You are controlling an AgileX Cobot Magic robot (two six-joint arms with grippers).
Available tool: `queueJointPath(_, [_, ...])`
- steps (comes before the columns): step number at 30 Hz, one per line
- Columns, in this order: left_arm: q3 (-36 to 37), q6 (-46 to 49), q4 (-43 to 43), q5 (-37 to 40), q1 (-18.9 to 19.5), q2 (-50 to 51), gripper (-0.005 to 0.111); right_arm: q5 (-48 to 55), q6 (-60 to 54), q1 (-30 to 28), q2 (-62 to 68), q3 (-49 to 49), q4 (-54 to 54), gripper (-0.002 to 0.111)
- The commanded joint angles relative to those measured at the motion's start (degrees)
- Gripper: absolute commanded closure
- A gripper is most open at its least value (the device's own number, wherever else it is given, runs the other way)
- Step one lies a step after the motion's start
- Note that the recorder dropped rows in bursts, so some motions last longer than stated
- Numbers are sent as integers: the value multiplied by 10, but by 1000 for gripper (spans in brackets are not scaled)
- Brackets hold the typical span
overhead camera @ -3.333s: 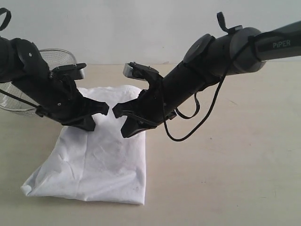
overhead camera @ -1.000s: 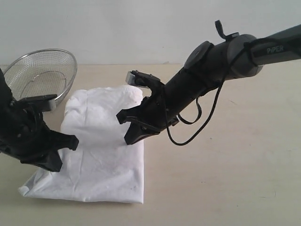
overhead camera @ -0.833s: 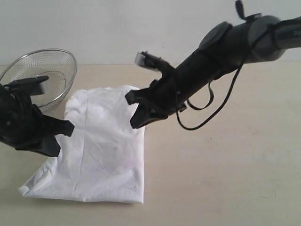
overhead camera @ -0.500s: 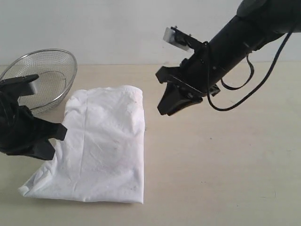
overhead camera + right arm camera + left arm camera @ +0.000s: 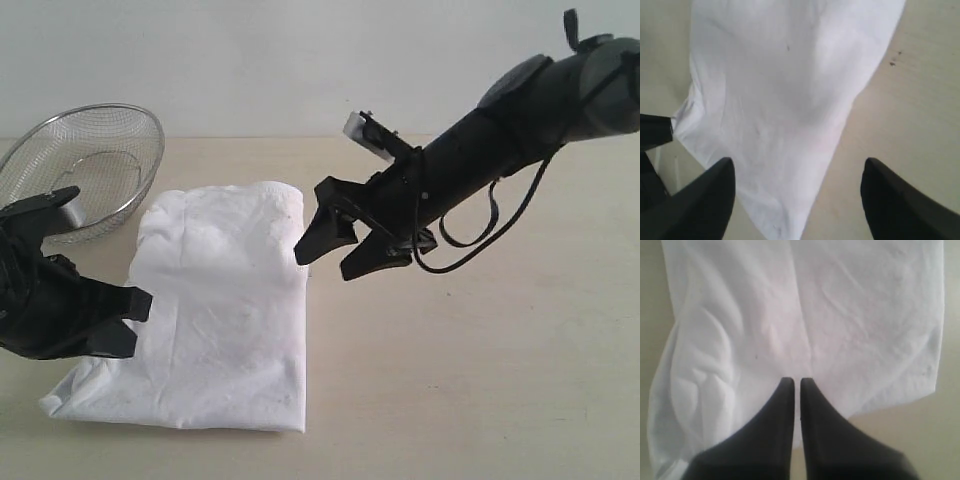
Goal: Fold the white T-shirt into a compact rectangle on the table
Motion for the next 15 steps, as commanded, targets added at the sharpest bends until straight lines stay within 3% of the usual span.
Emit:
queueJointPath(1, [3, 21, -12, -13, -1, -5, 102, -13, -54, -4, 41, 2, 80, 45])
queueJointPath(15, [3, 28, -11, -33, -1, -5, 102, -51, -94, -3, 99, 2, 129, 45])
